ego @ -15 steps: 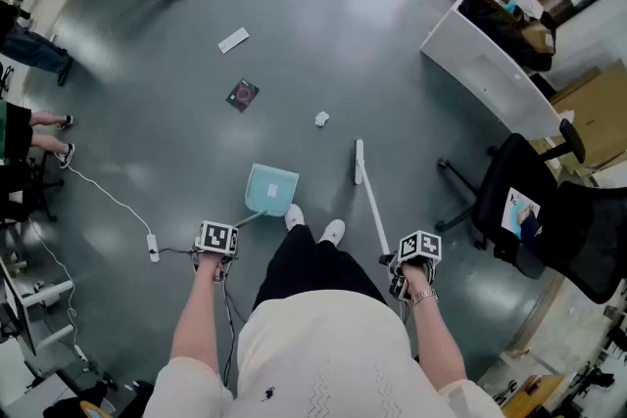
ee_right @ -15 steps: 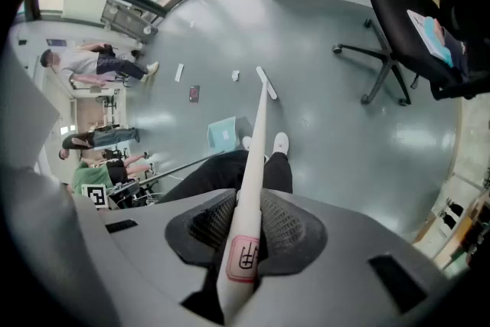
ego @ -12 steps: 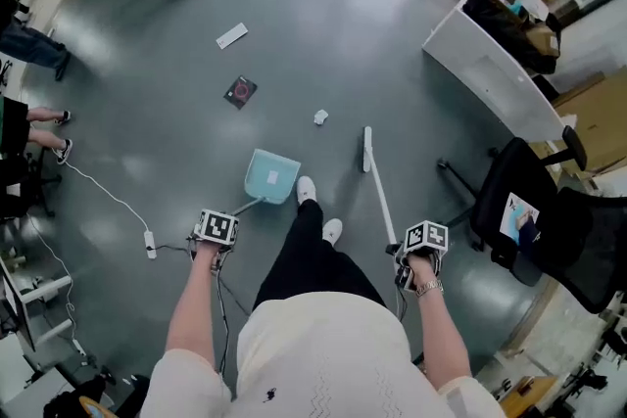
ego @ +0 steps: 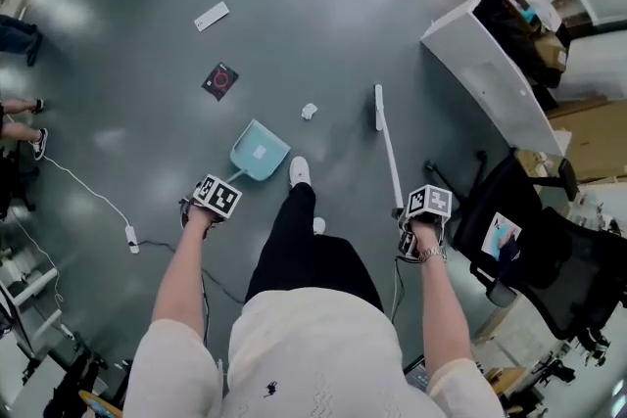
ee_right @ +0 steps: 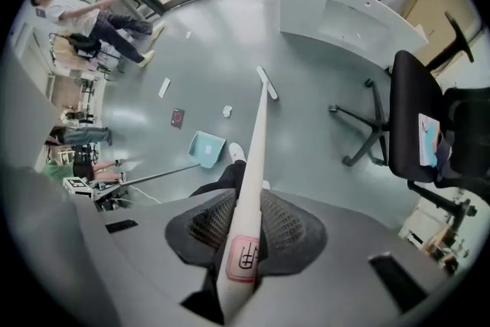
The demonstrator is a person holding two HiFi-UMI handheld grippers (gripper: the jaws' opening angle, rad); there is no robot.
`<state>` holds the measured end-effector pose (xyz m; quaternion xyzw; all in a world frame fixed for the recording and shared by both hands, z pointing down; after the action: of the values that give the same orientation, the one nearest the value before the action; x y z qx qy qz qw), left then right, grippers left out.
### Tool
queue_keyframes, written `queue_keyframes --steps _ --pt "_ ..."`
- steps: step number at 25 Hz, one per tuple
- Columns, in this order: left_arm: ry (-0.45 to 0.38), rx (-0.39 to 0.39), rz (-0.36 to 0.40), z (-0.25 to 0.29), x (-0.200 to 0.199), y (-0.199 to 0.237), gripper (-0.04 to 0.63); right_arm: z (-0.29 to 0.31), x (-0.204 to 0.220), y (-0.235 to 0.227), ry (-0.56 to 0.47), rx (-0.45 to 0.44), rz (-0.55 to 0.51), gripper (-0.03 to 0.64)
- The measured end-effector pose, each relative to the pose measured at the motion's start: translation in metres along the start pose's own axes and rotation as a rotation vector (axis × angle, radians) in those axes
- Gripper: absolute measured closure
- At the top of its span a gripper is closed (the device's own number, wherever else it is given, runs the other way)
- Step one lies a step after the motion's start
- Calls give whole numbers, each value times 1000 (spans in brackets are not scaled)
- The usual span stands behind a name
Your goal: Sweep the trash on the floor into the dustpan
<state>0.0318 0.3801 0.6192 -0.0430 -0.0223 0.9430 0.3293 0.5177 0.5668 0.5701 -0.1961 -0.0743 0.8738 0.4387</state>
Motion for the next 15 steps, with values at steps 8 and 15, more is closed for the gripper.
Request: queue_keyframes --steps 8,15 --pt "55 38 14 17 -43 19 505 37 -43 56 105 163 -247 506" --pt "72 52 -26 23 -48 24 505 58 -24 91 281 315 -590 503"
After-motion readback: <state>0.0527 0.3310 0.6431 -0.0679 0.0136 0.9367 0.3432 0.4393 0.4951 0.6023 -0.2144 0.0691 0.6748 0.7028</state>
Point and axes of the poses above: the fingertips, and each gripper's own axes: z forward along the fingers, y to its left, x out of its underside, the point moved 8 cm from there along -z, backward along the fingers, and after that the axes turned 8 degrees about -x, right-handed, at the moved point
